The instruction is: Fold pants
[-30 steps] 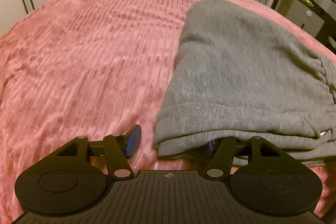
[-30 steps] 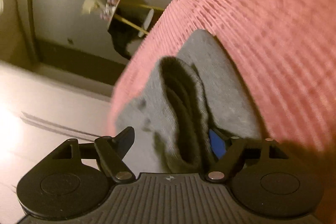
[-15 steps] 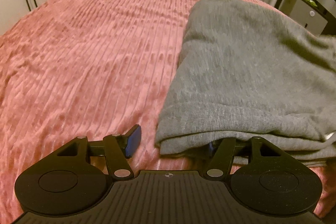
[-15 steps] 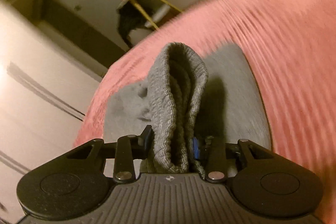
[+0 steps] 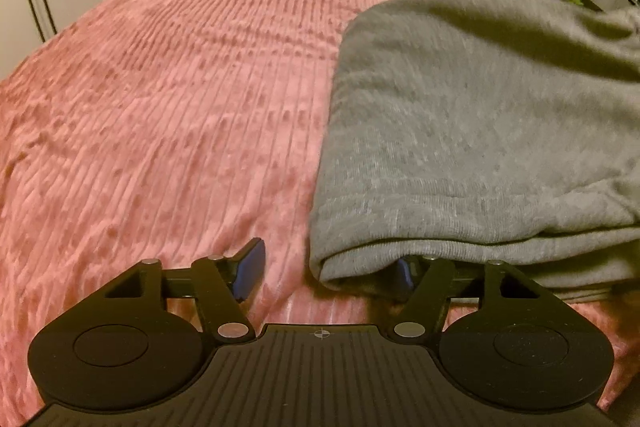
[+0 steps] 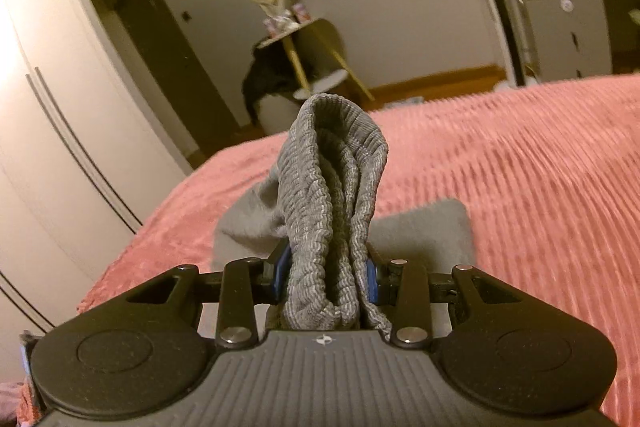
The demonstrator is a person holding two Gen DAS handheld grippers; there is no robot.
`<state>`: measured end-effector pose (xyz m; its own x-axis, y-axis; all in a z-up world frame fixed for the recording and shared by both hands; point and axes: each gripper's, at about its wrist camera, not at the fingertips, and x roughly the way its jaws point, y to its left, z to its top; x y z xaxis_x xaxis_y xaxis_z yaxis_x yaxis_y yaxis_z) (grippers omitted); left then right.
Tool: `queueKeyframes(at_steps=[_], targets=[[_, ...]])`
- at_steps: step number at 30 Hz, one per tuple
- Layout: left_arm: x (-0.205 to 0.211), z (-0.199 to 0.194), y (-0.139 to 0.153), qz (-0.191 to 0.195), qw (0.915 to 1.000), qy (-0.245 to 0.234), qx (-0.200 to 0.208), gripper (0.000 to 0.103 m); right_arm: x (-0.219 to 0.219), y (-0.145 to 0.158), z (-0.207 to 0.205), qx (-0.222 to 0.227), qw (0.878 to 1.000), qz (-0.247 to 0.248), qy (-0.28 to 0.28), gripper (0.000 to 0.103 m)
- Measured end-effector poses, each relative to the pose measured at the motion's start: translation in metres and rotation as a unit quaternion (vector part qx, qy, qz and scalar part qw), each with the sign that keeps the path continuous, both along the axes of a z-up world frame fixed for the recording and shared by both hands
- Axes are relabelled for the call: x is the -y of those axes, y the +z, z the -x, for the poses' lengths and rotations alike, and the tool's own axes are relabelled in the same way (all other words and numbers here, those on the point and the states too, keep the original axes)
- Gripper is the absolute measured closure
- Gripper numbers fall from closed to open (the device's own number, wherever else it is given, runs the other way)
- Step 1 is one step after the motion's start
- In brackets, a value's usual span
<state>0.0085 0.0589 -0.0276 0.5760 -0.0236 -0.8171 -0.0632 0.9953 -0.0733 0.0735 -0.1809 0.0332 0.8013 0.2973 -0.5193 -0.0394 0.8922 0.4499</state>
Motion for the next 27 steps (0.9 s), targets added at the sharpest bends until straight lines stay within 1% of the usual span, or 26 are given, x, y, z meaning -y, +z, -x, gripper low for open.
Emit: queueKeyframes(at_steps=[3, 9, 11, 13, 14, 16, 18, 20, 22, 23, 24, 25, 27], targets=[[0.0, 0.008, 0.005, 0.008, 0.9999, -0.008, 0.008, 0.034, 0.006, -0.009, 0.006, -0.008, 1.0, 0.014, -0.007, 0.068], [0.003, 0.025, 0.016, 0.004, 0.9993, -0.025, 0.028, 0.033, 0.011, -0.028, 0.014, -0.026, 0.999, 0.032, -0.017, 0.068], [0.002, 0.03, 0.021, 0.001, 0.9991, -0.022, 0.035, 0.032, 0.01, -0.034, 0.014, -0.028, 0.999, 0.041, -0.016, 0.068], [-0.003, 0.033, 0.029, 0.007, 0.9987, -0.012, 0.049, 0.029, 0.008, -0.037, 0.016, -0.031, 0.998, 0.051, -0.015, 0.068], [-0.007, 0.033, 0.033, 0.011, 0.9984, -0.004, 0.056, 0.028, 0.007, -0.039, 0.017, -0.033, 0.998, 0.057, -0.014, 0.066], [-0.012, 0.032, 0.041, 0.021, 0.9972, 0.015, 0.071, 0.025, 0.006, -0.042, 0.017, -0.044, 0.996, 0.077, -0.021, 0.06], [-0.014, 0.027, 0.046, 0.024, 0.996, 0.027, 0.082, 0.021, 0.009, -0.044, 0.017, -0.06, 0.992, 0.098, -0.047, 0.051], [-0.012, 0.02, 0.046, 0.022, 0.9955, 0.034, 0.086, 0.019, 0.018, -0.042, 0.023, -0.054, 0.993, 0.079, -0.073, 0.051], [-0.005, 0.012, 0.043, 0.024, 0.9956, 0.037, 0.083, 0.018, 0.022, -0.039, 0.025, -0.05, 0.994, 0.066, -0.076, 0.052], [-0.001, 0.007, 0.041, 0.028, 0.9955, 0.036, 0.082, 0.018, 0.021, -0.038, 0.026, -0.049, 0.994, 0.071, -0.072, 0.052], [0.003, 0.002, 0.038, 0.032, 0.9955, 0.034, 0.082, 0.018, 0.019, -0.038, 0.026, -0.045, 0.993, 0.08, -0.068, 0.058], [0.008, -0.003, 0.035, 0.032, 0.9958, 0.033, 0.08, 0.018, 0.016, -0.037, 0.028, -0.039, 0.993, 0.088, -0.064, 0.06], [0.018, -0.012, 0.026, 0.018, 0.9973, 0.029, 0.065, 0.018, 0.009, -0.034, 0.03, -0.027, 0.991, 0.111, -0.065, 0.064]])
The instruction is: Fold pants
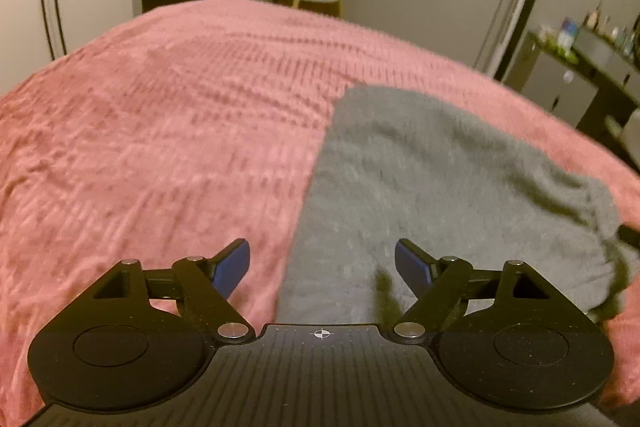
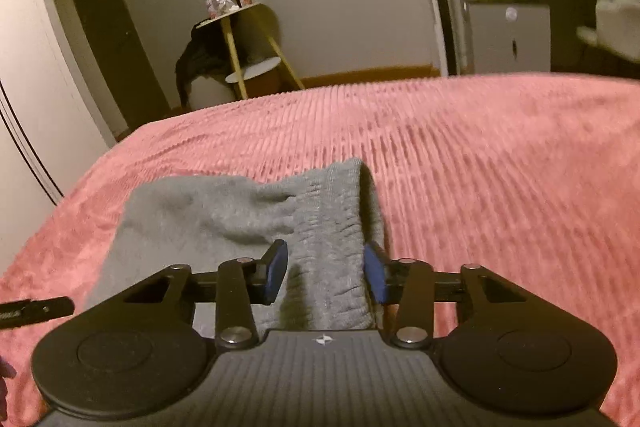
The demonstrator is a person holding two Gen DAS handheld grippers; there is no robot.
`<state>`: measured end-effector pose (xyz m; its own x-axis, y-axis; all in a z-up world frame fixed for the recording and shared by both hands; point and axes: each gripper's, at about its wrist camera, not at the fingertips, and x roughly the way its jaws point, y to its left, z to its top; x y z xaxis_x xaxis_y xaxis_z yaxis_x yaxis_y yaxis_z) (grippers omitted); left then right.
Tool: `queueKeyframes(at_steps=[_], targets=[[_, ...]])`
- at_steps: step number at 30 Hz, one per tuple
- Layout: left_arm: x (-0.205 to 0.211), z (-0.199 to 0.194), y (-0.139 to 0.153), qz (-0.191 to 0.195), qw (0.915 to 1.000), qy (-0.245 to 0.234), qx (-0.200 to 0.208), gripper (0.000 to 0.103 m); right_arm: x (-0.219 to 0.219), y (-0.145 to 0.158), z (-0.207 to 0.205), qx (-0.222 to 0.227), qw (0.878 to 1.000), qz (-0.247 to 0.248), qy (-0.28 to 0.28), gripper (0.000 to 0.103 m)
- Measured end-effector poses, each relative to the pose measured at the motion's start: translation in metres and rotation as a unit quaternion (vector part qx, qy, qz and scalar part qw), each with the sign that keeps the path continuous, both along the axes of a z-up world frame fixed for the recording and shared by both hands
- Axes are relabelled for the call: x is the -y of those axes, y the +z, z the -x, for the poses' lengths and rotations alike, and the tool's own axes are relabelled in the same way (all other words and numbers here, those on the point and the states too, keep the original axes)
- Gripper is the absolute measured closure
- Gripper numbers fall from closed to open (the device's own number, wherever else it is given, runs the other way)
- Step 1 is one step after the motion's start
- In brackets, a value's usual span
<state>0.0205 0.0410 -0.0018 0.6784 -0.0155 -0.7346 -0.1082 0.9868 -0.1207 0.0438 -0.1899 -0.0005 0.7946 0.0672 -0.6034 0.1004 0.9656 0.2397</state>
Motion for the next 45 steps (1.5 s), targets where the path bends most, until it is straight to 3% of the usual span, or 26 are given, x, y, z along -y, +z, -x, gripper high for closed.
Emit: queueKeyframes(at_steps=[3, 6, 11, 16, 21, 25, 27, 31, 35, 37, 41, 45], targets=[[0.012, -0.008, -0.016, -0.028, 0.9989, -0.015, -0.035, 0.018, -0.01, 0.007, 0.005, 0.025, 0.999, 0.031, 0.004, 0.067], [0.006, -0.011, -0.024, -0.011, 0.9981, -0.006, -0.061, 0.017, -0.019, 0.01, 0.006, 0.042, 0.997, 0.052, 0.027, 0.067], [0.004, -0.01, -0.03, -0.006, 0.9971, -0.01, -0.075, 0.016, -0.026, -0.02, -0.009, -0.033, 0.995, 0.065, 0.069, 0.067], [0.006, -0.007, -0.024, -0.031, 0.9971, -0.002, -0.069, 0.013, -0.028, -0.012, -0.013, -0.037, 0.992, 0.09, 0.084, 0.067], [0.008, -0.009, -0.004, -0.067, 0.9969, 0.03, -0.029, 0.013, -0.036, 0.008, -0.027, 0.008, 0.992, 0.093, 0.081, 0.067], [0.011, -0.041, 0.006, -0.049, 0.9985, 0.023, -0.011, 0.008, -0.059, 0.009, -0.06, 0.012, 0.987, 0.121, 0.107, 0.075], [0.023, -0.062, 0.008, -0.063, 0.998, 0.008, 0.0, 0.008, -0.069, 0.007, -0.079, 0.007, 0.986, 0.128, 0.106, 0.075], [0.05, -0.099, -0.003, -0.107, 0.9937, -0.021, 0.023, 0.007, -0.08, -0.008, -0.109, -0.01, 0.983, 0.148, 0.111, 0.075], [0.061, -0.125, -0.032, -0.135, 0.9899, -0.041, 0.012, 0.003, -0.073, -0.034, -0.125, -0.035, 0.98, 0.171, 0.1, 0.08], [0.058, -0.127, -0.042, -0.136, 0.99, -0.038, 0.011, 0.0, -0.066, -0.041, -0.131, -0.043, 0.982, 0.158, 0.092, 0.082], [0.042, -0.12, -0.043, -0.087, 0.9958, -0.026, -0.007, 0.0, -0.062, -0.038, -0.135, -0.056, 0.985, 0.14, 0.083, 0.081], [0.036, -0.096, -0.041, -0.078, 0.9958, -0.036, -0.034, 0.0, -0.07, -0.018, -0.098, -0.034, 0.986, 0.13, 0.096, 0.072]])
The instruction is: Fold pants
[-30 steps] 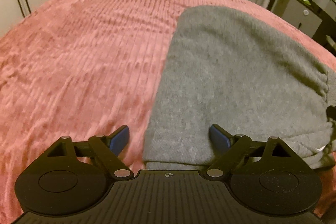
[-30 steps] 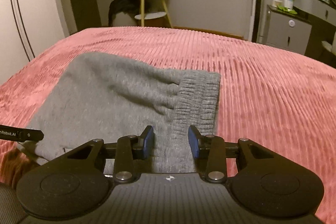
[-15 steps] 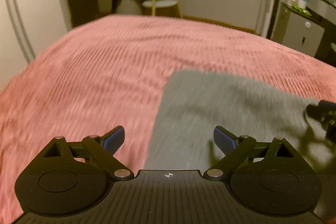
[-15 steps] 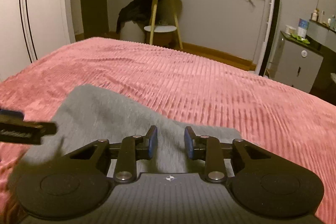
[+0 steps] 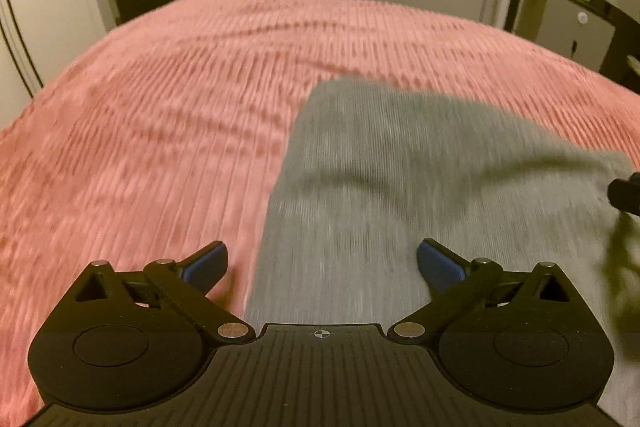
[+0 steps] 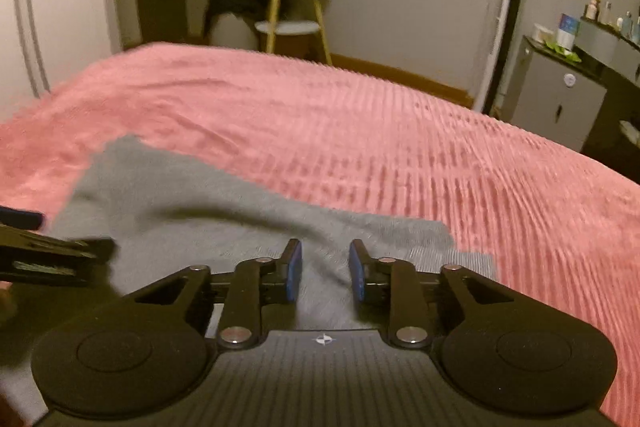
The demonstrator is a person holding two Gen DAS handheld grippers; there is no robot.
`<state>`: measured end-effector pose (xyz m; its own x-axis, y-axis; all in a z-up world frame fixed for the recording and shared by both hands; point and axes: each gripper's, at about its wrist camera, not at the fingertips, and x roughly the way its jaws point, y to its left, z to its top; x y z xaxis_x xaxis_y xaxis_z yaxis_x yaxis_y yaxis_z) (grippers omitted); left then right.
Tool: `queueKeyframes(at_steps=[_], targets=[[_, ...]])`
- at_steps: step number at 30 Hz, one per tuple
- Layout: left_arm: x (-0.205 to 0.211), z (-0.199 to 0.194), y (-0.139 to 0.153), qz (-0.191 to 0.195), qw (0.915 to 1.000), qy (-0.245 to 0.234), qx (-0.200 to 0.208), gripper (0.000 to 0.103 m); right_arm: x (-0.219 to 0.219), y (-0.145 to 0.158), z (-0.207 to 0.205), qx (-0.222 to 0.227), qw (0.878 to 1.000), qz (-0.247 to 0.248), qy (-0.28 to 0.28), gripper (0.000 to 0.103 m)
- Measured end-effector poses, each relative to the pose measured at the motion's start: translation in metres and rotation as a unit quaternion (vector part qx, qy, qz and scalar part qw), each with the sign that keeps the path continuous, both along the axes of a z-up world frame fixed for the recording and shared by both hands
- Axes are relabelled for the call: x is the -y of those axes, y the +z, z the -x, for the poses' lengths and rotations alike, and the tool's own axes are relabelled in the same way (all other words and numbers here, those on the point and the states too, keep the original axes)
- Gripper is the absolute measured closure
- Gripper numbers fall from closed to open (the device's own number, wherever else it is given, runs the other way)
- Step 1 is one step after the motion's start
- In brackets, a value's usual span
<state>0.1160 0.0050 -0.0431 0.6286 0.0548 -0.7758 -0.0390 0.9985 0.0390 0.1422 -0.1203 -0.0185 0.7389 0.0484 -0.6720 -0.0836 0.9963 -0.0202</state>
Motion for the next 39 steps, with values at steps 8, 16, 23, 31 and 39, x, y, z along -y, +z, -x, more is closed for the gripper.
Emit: queueKeyframes(at_steps=[8, 16, 23, 31, 39], targets=[[-0.003, 0.048, 0.005, 0.014, 0.9997, 0.01, -0.015, 0.0, 0.041, 0.014, 0.103, -0.015, 0.988, -0.143, -0.049, 0.07], [-0.003, 0.071, 0.016, 0.018, 0.9993, 0.03, -0.013, 0.0, 0.092, 0.003, 0.133, -0.056, 0.948, -0.287, -0.123, 0.055], [-0.004, 0.083, 0.018, 0.051, 0.9977, 0.036, -0.025, 0.0, 0.099, -0.011, 0.128, -0.066, 0.921, -0.36, -0.136, 0.046], [-0.003, 0.085, 0.014, 0.058, 0.9968, 0.042, -0.036, 0.0, 0.097, -0.022, 0.116, -0.084, 0.902, -0.398, -0.144, 0.046], [-0.008, 0.087, 0.015, 0.074, 0.9954, 0.051, -0.033, 0.0, 0.078, -0.045, 0.089, -0.107, 0.893, -0.399, -0.177, 0.091]])
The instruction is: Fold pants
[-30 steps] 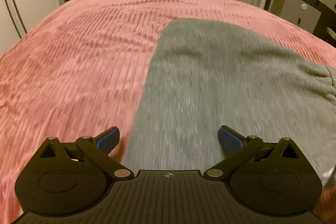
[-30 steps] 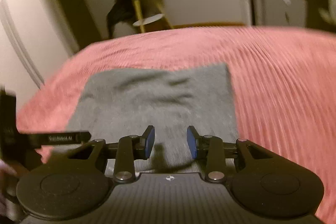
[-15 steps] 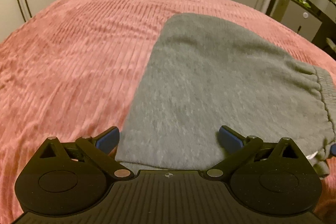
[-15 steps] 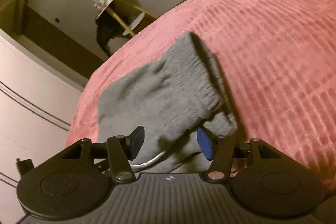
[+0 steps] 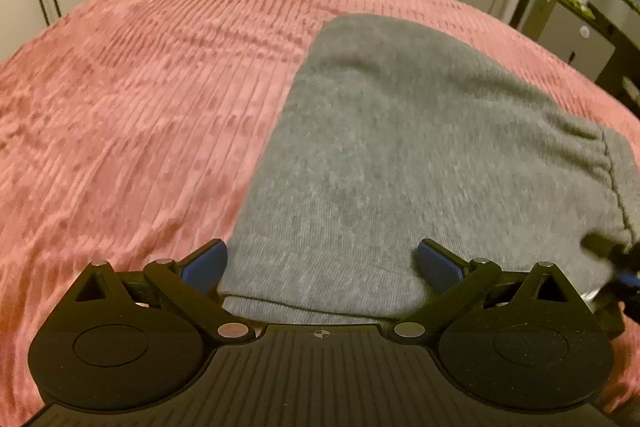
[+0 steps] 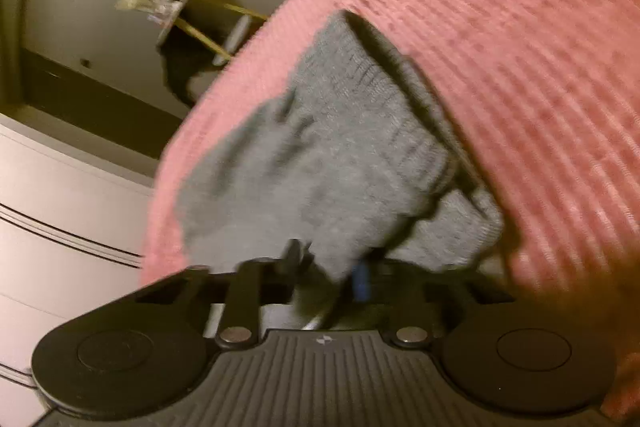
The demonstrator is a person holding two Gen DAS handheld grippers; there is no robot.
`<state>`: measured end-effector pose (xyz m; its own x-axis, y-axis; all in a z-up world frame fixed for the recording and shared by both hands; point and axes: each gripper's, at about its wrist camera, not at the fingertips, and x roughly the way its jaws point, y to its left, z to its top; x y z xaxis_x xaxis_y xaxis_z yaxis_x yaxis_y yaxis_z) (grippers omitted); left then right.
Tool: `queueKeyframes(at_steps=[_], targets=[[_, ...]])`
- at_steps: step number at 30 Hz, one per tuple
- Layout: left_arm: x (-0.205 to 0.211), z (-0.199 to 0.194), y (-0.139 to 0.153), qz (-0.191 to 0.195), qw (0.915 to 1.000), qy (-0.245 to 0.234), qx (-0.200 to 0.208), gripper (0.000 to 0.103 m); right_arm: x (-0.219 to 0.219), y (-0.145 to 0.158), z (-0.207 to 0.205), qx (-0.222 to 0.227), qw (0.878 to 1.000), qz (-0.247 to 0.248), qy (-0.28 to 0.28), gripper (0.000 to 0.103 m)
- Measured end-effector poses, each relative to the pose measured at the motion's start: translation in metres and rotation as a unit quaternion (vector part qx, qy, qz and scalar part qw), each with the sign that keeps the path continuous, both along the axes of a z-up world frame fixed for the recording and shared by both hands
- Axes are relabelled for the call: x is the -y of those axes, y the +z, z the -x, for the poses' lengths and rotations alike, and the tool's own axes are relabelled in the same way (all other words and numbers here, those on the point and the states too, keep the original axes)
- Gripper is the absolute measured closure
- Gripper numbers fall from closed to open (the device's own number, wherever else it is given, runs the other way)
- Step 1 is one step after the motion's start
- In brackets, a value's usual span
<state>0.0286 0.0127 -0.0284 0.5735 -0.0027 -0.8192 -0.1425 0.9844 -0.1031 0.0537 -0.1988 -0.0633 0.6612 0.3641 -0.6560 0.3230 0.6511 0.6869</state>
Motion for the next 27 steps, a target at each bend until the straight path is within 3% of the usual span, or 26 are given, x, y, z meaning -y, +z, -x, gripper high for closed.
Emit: queueKeyframes(at_steps=[3, 6, 7, 9, 11, 13, 14, 16, 18, 20, 24, 27], targets=[[-0.007, 0.005, 0.008, 0.01, 0.9996, 0.015, 0.019, 0.0, -0.02, 0.022, 0.007, 0.038, 0.993, 0.1, 0.044, 0.095], [-0.006, 0.006, 0.018, -0.005, 0.9991, 0.012, 0.04, 0.0, -0.011, 0.023, 0.015, 0.046, 0.998, 0.005, 0.032, 0.095], [-0.004, 0.004, 0.018, -0.013, 0.9991, 0.004, 0.041, 0.0, -0.01, 0.021, 0.015, 0.041, 0.999, 0.018, 0.031, 0.095], [-0.002, -0.004, 0.009, -0.028, 0.9994, -0.008, 0.018, 0.0, -0.015, 0.011, 0.01, 0.016, 0.993, 0.1, 0.052, 0.095], [-0.009, -0.015, -0.007, -0.005, 0.9994, -0.009, -0.033, 0.0, -0.015, 0.001, 0.008, 0.009, 0.991, 0.114, 0.075, 0.093], [-0.022, -0.02, -0.012, 0.033, 0.9982, -0.003, -0.05, 0.0, -0.013, 0.012, 0.006, 0.016, 0.986, 0.128, 0.103, 0.082], [-0.025, -0.021, -0.011, 0.033, 0.9982, -0.012, -0.049, 0.0, -0.009, 0.018, 0.007, 0.018, 0.985, 0.129, 0.114, 0.078], [-0.028, -0.022, -0.002, -0.007, 0.9988, -0.035, -0.034, 0.0, 0.008, 0.03, 0.009, 0.027, 0.986, 0.108, 0.124, 0.07], [-0.034, -0.024, 0.008, -0.032, 0.9985, -0.044, -0.011, 0.0, 0.028, 0.042, 0.012, 0.035, 0.987, 0.095, 0.126, 0.038], [-0.044, -0.031, 0.014, -0.001, 0.9989, -0.048, 0.002, 0.0, 0.046, 0.051, 0.013, 0.053, 0.986, 0.097, 0.125, 0.023], [-0.057, -0.063, 0.005, 0.104, 0.992, -0.071, 0.006, 0.0, 0.069, 0.039, -0.022, 0.056, 0.984, 0.077, 0.149, 0.021], [-0.056, -0.085, -0.016, 0.113, 0.9899, -0.08, -0.03, 0.0, 0.082, 0.006, -0.055, 0.021, 0.989, 0.012, 0.147, 0.021]])
